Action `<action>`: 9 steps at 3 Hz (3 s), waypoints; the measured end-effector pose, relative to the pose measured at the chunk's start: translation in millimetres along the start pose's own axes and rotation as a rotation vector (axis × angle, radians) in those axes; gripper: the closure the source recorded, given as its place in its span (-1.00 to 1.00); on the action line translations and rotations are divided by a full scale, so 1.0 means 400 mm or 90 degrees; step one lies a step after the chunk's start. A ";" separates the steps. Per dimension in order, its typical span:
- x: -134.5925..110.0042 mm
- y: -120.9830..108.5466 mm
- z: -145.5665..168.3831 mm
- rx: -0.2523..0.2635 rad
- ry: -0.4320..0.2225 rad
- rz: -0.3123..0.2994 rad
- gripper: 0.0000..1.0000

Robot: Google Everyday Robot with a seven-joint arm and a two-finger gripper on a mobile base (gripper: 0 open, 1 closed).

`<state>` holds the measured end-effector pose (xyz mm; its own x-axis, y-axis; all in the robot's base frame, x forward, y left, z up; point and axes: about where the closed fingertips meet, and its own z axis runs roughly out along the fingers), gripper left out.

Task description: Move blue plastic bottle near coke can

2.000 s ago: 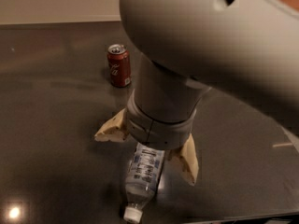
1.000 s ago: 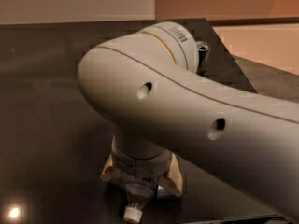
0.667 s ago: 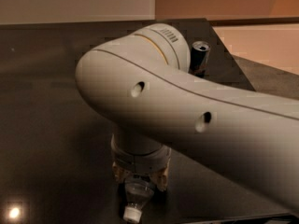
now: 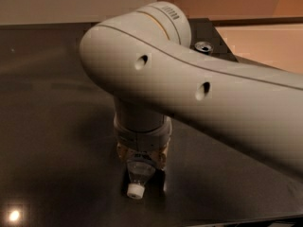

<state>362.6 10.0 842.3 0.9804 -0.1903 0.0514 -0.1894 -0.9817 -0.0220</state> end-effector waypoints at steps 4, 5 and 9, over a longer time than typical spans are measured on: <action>0.292 -0.193 -0.020 0.039 -0.024 0.067 1.00; 0.337 -0.213 0.007 0.033 -0.035 0.090 0.67; 0.396 -0.227 0.029 0.033 -0.058 0.111 -1.00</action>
Offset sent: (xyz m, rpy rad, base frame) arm 0.1149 0.0541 0.0425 0.1115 -0.0131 -0.0445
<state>535.6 69.0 841.0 0.9343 -0.3533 -0.0480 -0.3561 -0.9315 -0.0749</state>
